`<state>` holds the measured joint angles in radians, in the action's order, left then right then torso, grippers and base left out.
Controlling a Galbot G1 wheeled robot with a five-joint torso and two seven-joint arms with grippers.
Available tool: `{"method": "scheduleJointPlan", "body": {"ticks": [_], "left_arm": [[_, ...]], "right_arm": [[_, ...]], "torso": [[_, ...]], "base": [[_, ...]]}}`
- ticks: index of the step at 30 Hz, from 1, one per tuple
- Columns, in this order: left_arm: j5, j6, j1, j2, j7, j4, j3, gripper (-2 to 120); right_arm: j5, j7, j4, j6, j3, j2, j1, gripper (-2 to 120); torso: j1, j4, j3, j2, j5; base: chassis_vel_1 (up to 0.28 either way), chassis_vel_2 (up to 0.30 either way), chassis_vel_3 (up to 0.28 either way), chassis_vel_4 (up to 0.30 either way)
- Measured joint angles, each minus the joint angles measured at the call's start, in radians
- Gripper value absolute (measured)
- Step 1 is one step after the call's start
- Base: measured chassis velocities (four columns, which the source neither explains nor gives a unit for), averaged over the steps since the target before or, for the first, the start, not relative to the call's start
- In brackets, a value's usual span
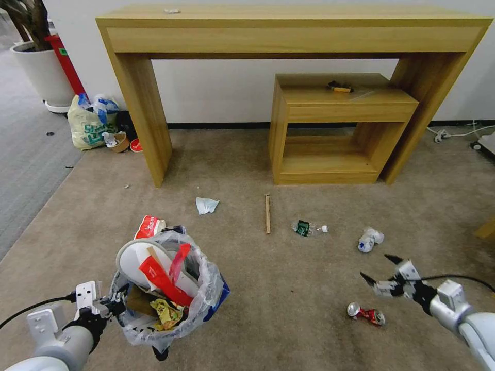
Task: Pick up the trash bin and place the garbage on the floor into it.
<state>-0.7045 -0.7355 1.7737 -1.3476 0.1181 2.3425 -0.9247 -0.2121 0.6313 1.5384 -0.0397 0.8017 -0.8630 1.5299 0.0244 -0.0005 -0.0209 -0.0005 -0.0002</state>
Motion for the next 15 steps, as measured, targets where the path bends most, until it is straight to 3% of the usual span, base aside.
{"method": "scheduleJointPlan", "body": {"ticks": [15], "left_arm": [[0.013, 0.0, -0.008, -0.006, -0.007, -0.016, 0.006, 0]], "right_arm": [[0.02, -0.009, -0.395, 0.081, -0.161, -0.049, -0.139, 100]], "torso": [[0.0, 0.0002, 0.0, 0.0, 0.0001]], "base": [[0.0, 0.0, 0.0, 0.0]]}}
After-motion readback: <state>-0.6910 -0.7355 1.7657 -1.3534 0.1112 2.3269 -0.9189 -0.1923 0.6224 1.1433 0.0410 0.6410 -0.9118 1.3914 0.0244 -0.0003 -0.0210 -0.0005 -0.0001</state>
